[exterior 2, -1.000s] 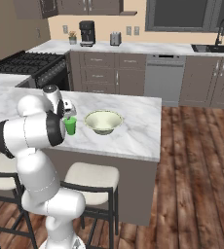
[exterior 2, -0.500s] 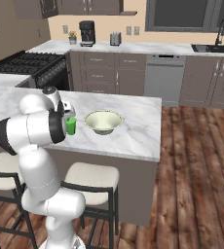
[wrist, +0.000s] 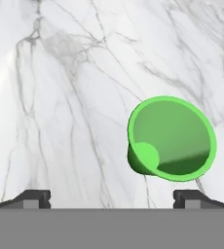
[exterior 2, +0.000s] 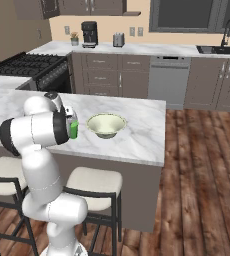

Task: Place the cup inside the bowl on the dining table and move the bowl to any counter.

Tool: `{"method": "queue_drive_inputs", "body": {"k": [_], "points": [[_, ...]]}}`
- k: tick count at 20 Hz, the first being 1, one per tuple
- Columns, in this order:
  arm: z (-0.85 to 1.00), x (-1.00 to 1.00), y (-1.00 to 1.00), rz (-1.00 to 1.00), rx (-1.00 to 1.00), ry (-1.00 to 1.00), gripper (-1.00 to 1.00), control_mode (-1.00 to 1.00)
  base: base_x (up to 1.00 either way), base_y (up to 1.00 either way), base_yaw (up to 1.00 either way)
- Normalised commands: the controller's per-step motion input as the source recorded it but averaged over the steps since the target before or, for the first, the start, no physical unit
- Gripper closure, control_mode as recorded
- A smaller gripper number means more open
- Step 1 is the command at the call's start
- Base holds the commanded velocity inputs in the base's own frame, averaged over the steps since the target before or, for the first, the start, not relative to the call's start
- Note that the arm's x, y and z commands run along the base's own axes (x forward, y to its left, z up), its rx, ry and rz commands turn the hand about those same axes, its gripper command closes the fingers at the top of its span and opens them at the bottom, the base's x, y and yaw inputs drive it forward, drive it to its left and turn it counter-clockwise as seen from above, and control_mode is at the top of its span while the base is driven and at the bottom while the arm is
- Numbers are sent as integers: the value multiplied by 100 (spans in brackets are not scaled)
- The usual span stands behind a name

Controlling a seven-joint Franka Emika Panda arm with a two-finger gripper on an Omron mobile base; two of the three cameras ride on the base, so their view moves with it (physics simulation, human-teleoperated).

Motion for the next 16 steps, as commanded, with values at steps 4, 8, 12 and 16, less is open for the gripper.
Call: {"method": "queue_drive_inputs", "body": {"k": [4, 8, 12, 16], "points": [[-11, 17, 5, 0, -3, 0, -100, -100, 0, 0, 0], [-3, 14, 0, 0, -2, 0, -100, -100, 0, 0, 0], [-1, 18, 0, 0, -1, 0, -100, -100, 0, 0, 0], [-2, 10, 3, 0, -2, 1, -100, -100, 0, 0, 0]]}}
